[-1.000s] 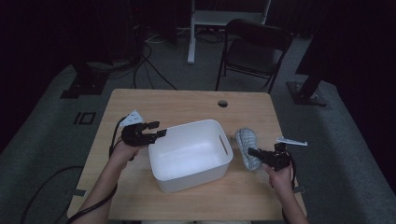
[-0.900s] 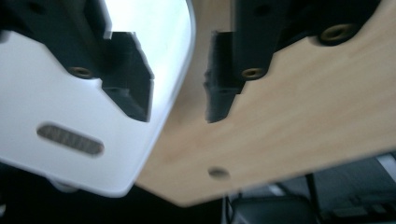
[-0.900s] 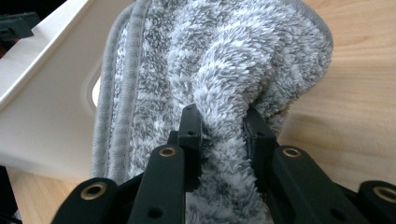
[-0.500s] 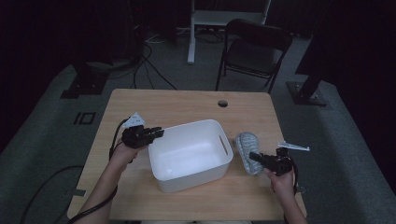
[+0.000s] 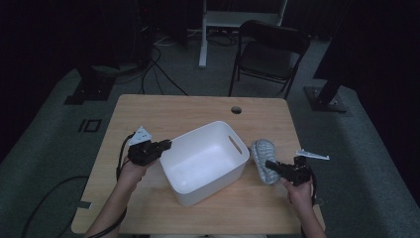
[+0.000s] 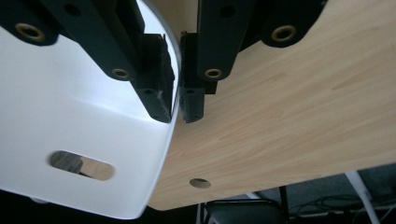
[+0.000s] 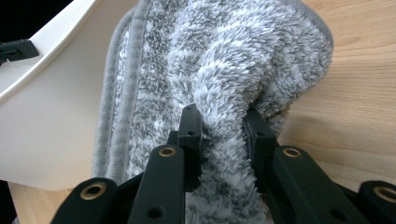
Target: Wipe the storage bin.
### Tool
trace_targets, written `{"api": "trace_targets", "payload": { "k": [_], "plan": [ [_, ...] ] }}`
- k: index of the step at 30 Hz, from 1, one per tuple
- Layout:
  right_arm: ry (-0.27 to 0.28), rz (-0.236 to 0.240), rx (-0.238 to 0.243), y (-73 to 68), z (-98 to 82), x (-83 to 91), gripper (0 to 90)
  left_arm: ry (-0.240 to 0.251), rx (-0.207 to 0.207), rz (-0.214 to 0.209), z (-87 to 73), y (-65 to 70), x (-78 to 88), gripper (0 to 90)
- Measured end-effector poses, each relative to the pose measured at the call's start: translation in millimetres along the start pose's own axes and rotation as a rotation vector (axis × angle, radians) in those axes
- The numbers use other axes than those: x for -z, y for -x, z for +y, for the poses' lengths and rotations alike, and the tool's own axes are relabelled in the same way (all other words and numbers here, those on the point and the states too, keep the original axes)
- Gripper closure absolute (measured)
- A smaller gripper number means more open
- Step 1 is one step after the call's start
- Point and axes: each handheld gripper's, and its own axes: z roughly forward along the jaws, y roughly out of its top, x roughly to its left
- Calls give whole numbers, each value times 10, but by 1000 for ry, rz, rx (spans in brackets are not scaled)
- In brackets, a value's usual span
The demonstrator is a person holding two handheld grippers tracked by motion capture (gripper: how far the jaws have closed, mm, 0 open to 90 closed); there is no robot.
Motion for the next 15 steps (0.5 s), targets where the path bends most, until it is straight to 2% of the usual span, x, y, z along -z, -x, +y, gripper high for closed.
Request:
{"api": "trace_targets", "payload": {
  "k": [1,4,6,7,8,11,13,14,15],
  "plan": [
    [1,-1,1,-1,2,-1,735,-1,4,-17,-10,1,17,851],
    [-2,2,0,1,3,-7,735,-6,8,-33,-4,-10,23,847],
    [-3,2,0,-1,3,-8,735,-3,18,-44,0,-20,23,766],
    [-1,4,1,-8,4,-8,735,9,29,-58,24,-49,26,682],
    [-1,4,2,-9,5,-7,735,9,27,-84,37,-68,24,653],
    [0,4,1,-4,6,-5,735,14,27,-85,73,-89,-2,525],
    [0,3,0,-1,5,-5,735,12,27,-69,91,-95,-12,452],
    [-1,3,-1,3,3,-6,734,14,27,-61,104,-97,-20,452],
    [-4,3,1,6,-2,-8,734,24,36,-64,131,-102,-34,400]
  ]
}}
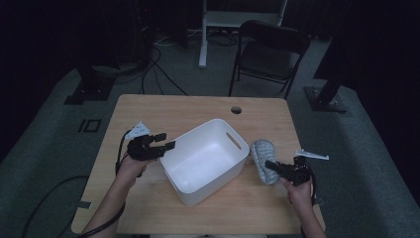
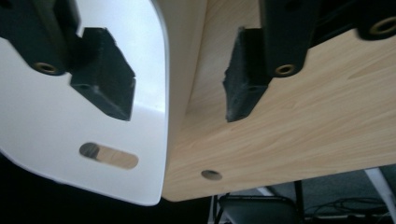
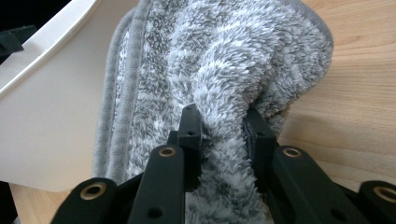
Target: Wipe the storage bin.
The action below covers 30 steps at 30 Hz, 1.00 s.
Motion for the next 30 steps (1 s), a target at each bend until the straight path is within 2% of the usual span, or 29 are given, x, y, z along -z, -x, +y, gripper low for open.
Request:
{"api": "trace_targets", "payload": {
  "k": [4,6,8,10,11,12,13,14,16,20,24,28,30],
  "plan": [
    [1,-1,0,4,-1,2,734,-4,-6,-3,66,-16,-23,311],
    [3,0,-1,5,1,5,733,-7,-26,11,106,-7,-30,311],
    [3,0,-1,6,1,3,732,-14,-35,2,156,0,-40,322],
    [0,-1,-2,10,-1,0,731,-51,-56,8,200,2,-75,370],
    [0,-2,-3,12,-1,-2,731,-51,-56,8,200,2,-75,383],
    [-1,-3,-4,15,-2,-6,731,-75,-63,-1,225,-23,-113,467],
    [-1,-3,-4,16,-3,-8,731,-75,-63,-1,225,-23,-113,486],
    [-3,-3,-4,17,-4,-8,731,-105,-65,-5,239,-48,-154,515],
    [-5,-5,-2,14,-5,-4,731,-128,-68,-23,238,-62,-194,584],
    [-2,-4,-3,23,-2,1,731,-133,-68,-43,247,-43,-228,698],
    [-4,-2,-4,24,-3,-7,731,-160,-80,-33,257,-13,-260,709],
    [-8,-2,0,11,-2,-8,731,-195,-96,-12,264,36,-319,781],
    [-6,-3,0,14,-3,-6,731,-185,-93,-9,255,57,-330,851]
  ]
}}
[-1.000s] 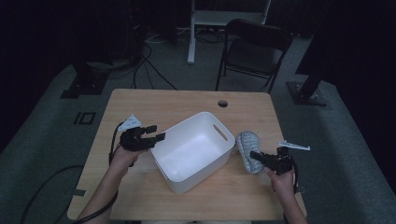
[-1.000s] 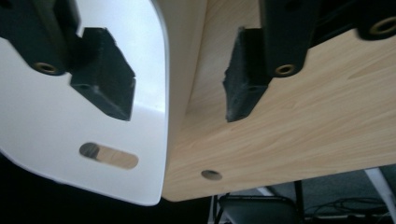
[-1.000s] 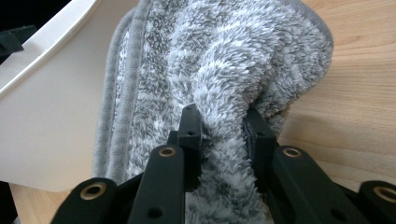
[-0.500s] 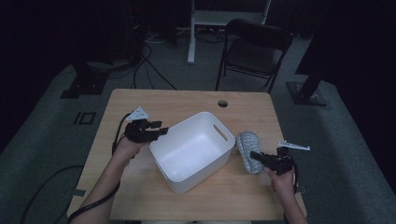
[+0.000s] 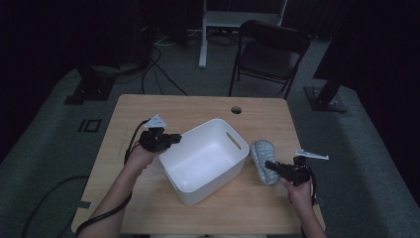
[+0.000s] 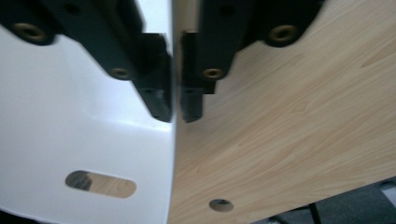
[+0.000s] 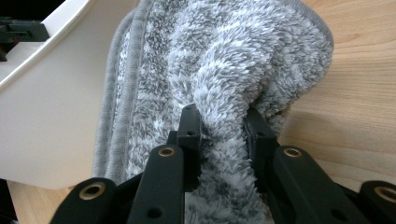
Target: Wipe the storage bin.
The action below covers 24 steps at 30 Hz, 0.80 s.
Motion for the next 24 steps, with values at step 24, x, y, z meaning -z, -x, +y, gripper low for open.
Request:
{"api": "trace_targets", "payload": {
  "k": [24],
  "plan": [
    [5,8,0,-4,13,8,731,50,120,142,-160,92,170,866]
  ]
}}
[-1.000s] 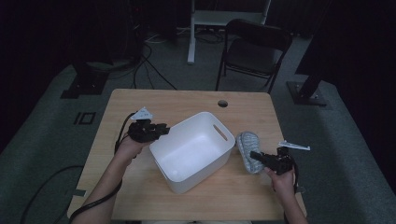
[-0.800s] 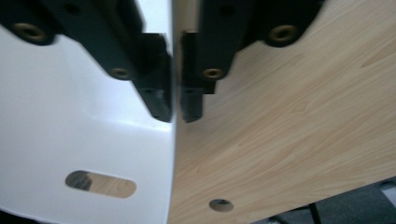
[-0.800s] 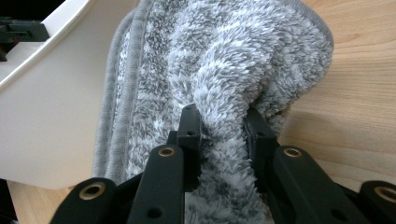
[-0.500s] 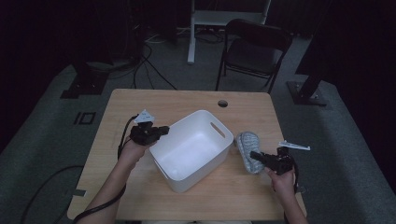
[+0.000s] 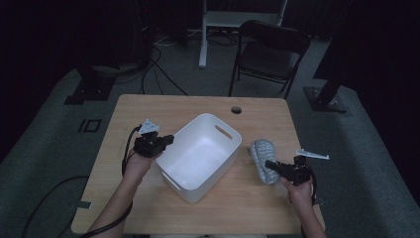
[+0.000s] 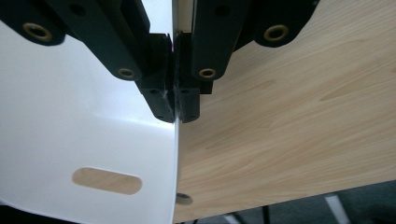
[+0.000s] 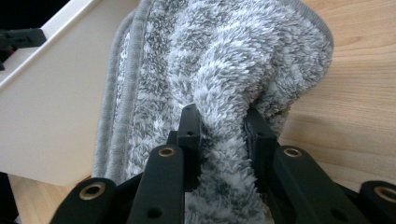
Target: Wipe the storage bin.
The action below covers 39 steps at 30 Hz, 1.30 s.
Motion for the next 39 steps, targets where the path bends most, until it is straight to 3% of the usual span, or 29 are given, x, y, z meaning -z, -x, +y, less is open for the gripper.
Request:
{"api": "trace_targets", "payload": {
  "k": [7,10,13,15,18,21,26,28,31,34,39],
  "plan": [
    [2,1,-4,3,3,7,731,4,8,-11,-30,0,42,855],
    [1,1,-3,2,0,4,731,16,25,-48,-62,-17,100,806],
    [0,0,1,-3,-1,-2,731,17,30,-54,-72,-24,128,799],
    [-3,5,3,-16,-1,-11,731,17,-3,-47,-84,2,185,778],
    [-1,6,8,-36,10,2,731,22,-11,-50,-104,8,231,755],
    [20,12,11,-53,34,50,731,10,-32,-27,-162,16,254,684],
    [15,18,6,-61,26,40,731,10,-3,-20,-292,-36,223,689],
    [13,26,17,-96,34,20,732,17,12,-39,-315,-50,217,739],
    [16,33,25,-131,51,15,732,23,0,-12,-307,-35,233,788],
    [18,43,38,-182,61,4,732,66,-4,0,-321,-18,247,792],
    [20,52,43,-220,57,23,731,67,-3,-10,-344,-9,228,850]
  ]
}}
